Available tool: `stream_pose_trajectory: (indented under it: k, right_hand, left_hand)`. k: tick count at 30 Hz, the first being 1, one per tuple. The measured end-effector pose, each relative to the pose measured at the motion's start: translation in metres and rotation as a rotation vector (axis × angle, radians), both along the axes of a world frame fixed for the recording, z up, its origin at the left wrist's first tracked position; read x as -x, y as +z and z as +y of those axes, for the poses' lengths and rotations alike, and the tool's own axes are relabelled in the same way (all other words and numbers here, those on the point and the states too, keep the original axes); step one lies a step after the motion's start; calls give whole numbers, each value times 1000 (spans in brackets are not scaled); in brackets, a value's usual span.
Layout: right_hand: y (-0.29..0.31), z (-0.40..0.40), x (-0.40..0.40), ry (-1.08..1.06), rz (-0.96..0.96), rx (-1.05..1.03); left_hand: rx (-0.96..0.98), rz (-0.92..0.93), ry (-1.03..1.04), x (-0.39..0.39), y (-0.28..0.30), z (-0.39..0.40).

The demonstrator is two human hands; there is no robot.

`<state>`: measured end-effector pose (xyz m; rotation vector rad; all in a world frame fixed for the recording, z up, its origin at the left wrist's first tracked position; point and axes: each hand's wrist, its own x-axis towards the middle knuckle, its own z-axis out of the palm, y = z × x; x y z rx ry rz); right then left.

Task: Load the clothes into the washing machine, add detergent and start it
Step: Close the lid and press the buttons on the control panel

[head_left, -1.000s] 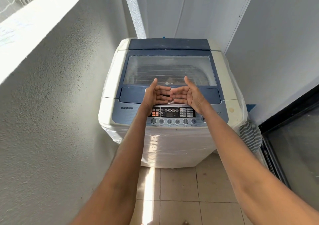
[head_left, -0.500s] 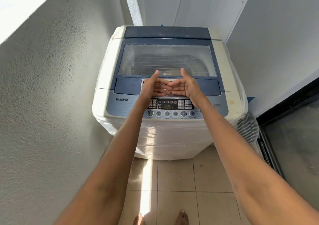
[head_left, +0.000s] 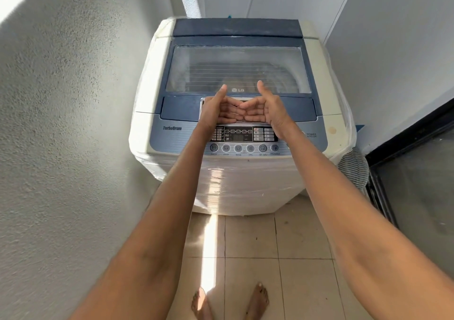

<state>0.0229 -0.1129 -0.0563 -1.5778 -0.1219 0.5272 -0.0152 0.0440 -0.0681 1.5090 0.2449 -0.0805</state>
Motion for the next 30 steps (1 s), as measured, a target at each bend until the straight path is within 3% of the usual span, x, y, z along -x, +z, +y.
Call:
stream_pose_trajectory:
  k: [30]
  right_hand:
    - [2, -3, -2, 38, 9, -1]
  left_hand:
    - [12, -4, -27, 1, 2, 1]
